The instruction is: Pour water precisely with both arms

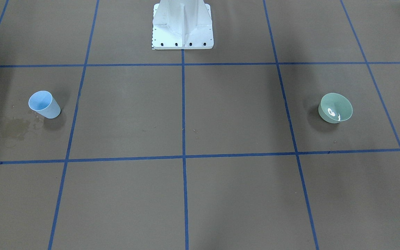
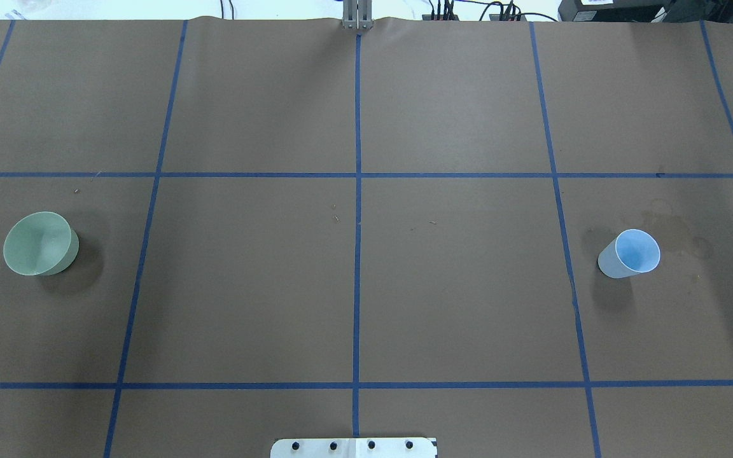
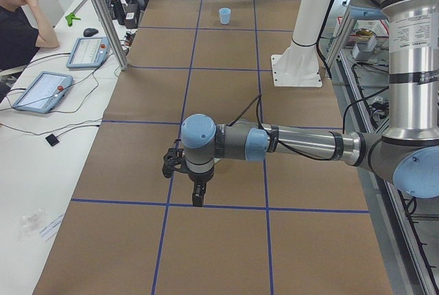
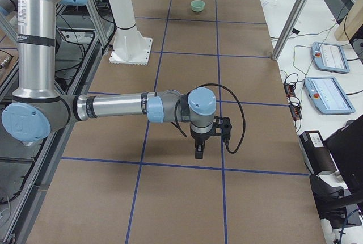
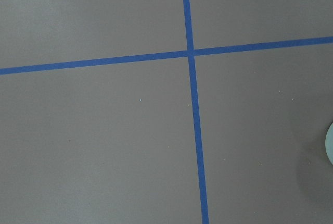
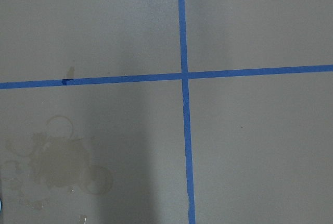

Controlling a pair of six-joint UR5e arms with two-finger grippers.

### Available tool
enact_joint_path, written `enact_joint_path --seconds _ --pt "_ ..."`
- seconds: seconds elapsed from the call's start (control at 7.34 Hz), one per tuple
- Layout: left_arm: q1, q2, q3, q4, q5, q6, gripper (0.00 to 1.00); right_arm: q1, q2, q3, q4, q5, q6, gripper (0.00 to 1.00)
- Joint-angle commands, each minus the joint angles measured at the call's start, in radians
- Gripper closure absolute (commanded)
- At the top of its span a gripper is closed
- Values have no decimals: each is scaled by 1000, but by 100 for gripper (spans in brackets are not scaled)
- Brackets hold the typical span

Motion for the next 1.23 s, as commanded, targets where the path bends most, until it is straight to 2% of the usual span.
enact_joint_path --seconds 0.0,1.09 --pt "0 -1 0 2 0 0 0 0 3 -1 0 -1 -2 1" --pt "0 -8 17 2 -2 3 0 0 11 4 2 1 0 1"
